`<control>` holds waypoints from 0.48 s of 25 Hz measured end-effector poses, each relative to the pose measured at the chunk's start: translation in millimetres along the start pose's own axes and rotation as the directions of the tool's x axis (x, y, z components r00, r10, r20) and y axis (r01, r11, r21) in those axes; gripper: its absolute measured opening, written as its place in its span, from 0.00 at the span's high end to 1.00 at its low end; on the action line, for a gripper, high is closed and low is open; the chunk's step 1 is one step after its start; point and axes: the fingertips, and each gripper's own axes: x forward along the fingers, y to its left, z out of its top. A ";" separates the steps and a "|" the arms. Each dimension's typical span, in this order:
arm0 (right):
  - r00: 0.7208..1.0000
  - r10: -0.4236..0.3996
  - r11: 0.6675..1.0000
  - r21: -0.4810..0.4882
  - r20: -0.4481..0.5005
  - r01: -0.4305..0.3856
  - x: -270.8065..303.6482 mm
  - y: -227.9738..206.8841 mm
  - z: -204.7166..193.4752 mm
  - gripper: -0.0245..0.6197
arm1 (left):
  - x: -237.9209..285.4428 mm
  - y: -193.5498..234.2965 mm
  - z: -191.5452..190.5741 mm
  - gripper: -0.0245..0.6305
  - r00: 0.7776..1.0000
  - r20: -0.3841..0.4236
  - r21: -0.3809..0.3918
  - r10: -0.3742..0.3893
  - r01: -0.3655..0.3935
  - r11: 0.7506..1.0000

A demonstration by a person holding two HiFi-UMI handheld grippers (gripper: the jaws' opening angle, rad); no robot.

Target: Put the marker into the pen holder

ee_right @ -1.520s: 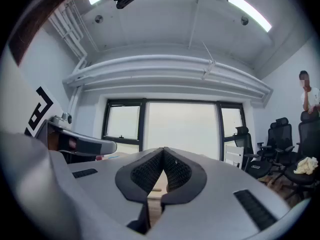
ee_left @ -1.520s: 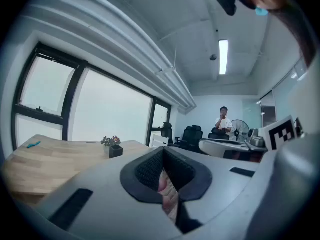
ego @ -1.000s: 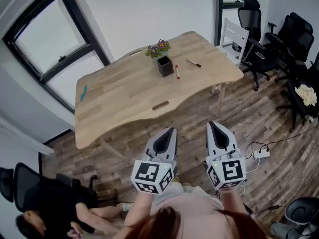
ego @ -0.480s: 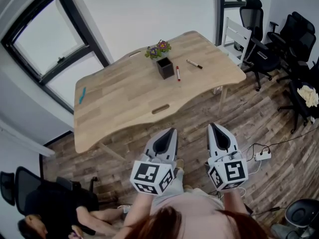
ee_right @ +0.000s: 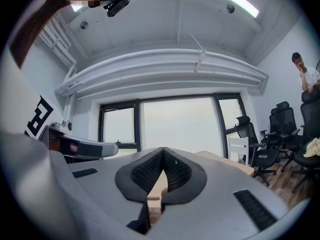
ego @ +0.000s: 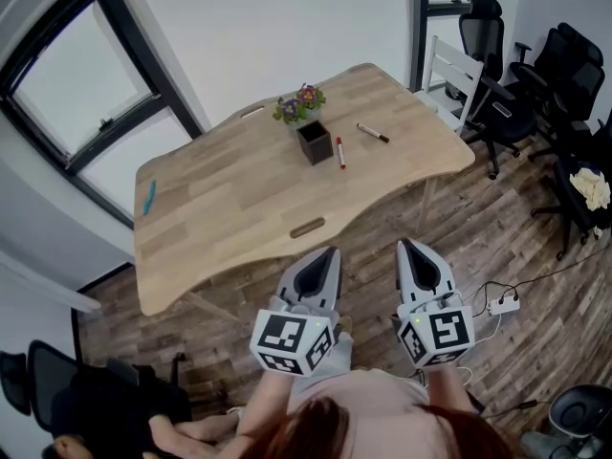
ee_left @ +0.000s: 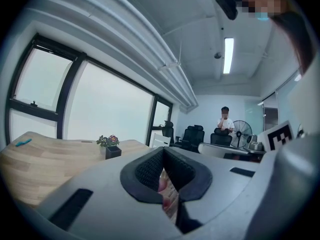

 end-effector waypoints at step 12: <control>1.000 -0.019 1.000 -0.013 -0.011 0.019 76.5 -0.5 -2.1 0.96 | 44.3 57.6 18.0 0.96 1.000 0.006 -0.011 -0.021 0.021 1.000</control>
